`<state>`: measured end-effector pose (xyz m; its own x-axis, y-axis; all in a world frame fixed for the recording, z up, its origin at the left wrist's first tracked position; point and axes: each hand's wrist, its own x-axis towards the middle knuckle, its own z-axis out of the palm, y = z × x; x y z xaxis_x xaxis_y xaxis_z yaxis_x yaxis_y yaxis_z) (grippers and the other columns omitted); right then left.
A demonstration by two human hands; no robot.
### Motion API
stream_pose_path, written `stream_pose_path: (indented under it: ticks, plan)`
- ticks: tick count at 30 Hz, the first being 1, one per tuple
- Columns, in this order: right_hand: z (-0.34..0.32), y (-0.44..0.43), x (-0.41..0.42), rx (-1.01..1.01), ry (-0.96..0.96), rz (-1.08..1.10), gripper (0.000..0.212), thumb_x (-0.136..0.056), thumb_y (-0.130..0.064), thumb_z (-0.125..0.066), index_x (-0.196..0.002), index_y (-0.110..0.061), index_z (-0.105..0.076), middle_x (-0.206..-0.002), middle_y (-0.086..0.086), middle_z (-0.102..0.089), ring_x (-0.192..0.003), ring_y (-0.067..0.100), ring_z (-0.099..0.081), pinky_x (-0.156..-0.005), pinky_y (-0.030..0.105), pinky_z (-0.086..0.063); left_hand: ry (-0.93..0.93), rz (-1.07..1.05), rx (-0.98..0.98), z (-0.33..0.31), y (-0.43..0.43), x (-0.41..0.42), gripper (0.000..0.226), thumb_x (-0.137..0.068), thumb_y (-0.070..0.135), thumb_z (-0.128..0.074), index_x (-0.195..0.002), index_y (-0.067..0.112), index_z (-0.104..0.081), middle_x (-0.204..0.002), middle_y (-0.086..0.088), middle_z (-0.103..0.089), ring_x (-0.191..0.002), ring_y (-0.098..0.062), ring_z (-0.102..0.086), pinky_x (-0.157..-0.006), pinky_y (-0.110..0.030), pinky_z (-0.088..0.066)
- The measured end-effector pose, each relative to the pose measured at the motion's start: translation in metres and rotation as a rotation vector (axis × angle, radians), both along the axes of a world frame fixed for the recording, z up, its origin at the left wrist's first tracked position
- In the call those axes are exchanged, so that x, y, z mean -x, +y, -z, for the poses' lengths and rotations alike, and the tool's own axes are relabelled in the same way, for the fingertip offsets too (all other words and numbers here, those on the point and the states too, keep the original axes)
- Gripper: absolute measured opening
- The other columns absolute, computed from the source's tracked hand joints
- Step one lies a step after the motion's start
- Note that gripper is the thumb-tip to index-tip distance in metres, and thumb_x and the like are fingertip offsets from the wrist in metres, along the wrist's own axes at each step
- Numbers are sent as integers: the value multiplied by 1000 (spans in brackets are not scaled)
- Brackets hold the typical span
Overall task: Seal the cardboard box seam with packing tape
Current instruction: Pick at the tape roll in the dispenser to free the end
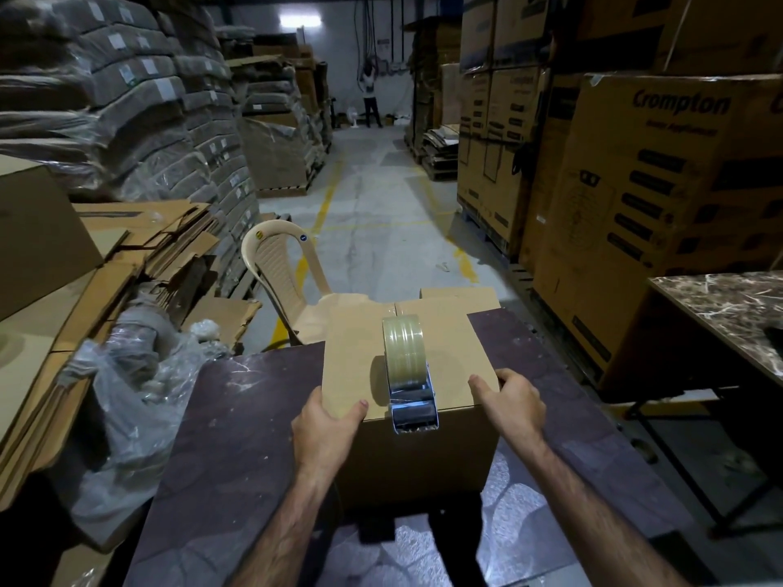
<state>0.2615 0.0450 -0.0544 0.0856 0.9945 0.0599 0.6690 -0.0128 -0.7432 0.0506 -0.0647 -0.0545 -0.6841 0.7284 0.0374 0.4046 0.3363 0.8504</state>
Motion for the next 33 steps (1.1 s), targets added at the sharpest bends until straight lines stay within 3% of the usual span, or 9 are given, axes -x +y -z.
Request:
stream_pose_path:
  ticks: [3, 8, 10, 12, 14, 16, 19, 29, 33]
  plan:
    - [4, -3, -2, 9, -17, -4, 36, -87, -45, -59, -100, -13, -66, -99, 5, -68, -85, 20, -58, -76, 32, -46, 13, 3, -1, 1, -3, 1, 49, -79, 36, -76, -119, 14, -59, -109, -4, -68, -95, -19, -62, -79, -31, -54]
    - [9, -7, -7, 43, 8, -37, 36, -86, -47, -60, -105, -17, -65, -102, 3, -67, -89, 19, -60, -70, 28, -44, -3, 38, 3, 0, -6, 1, 47, -80, 33, -75, -119, 14, -58, -111, -3, -68, -92, -14, -59, -75, -24, -50]
    - [8, -11, -7, 44, 26, -56, 38, -85, -46, -60, -109, -17, -64, -107, 5, -66, -94, 20, -59, -76, 32, -49, 19, 49, -11, -4, -8, -1, 46, -81, 30, -75, -120, 14, -57, -113, -4, -67, -95, -14, -59, -77, -24, -49]
    - [2, -20, -5, -22, -12, -48, 46, -87, -42, -61, -122, -13, -58, -116, 7, -60, -107, 24, -54, -89, 38, -48, 96, 52, -101, -7, -10, -7, 52, -82, 24, -73, -128, 12, -52, -120, -3, -64, -104, -15, -58, -88, -29, -50]
    - [-6, -34, 0, -201, -29, -34, 45, -89, -35, -62, -128, -14, -56, -117, 6, -57, -111, 23, -48, -90, 40, -47, 168, 50, -207, -13, -14, -15, 56, -85, 19, -70, -136, 14, -48, -124, 3, -60, -114, -18, -56, -95, -38, -51]
    - [-18, -49, 7, -386, 17, -105, 32, -87, -28, -65, -117, -17, -64, -107, 2, -60, -100, 17, -48, -80, 35, -50, 171, 77, -268, -19, -18, -24, 47, -86, 17, -69, -131, 16, -55, -110, 8, -63, -103, -11, -62, -84, -24, -54]
    - [-23, -63, 19, -457, 45, -298, 17, -85, -22, -68, -101, -19, -72, -90, -4, -61, -88, 12, -50, -75, 25, -45, 145, 130, -236, -22, -20, -33, 32, -83, 19, -73, -114, 15, -66, -89, 11, -68, -84, 6, -63, -66, -1, -47]
    - [-15, -71, 27, -433, -43, -377, 21, -87, -21, -65, -106, -21, -72, -89, -6, -55, -89, 14, -48, -77, 26, -43, 54, 157, -133, -26, -16, -40, 9, -84, 28, -72, -91, 24, -74, -76, 21, -66, -74, 14, -58, -61, 2, -43]
    - [-19, -74, 25, -422, -59, -441, 39, -82, -54, -57, -103, -25, -72, -89, -7, -54, -88, 13, -48, -75, 25, -43, 33, 160, -146, -25, -17, -38, 6, -82, 26, -74, -88, 23, -75, -76, 16, -70, -74, 11, -62, -62, -2, -46]
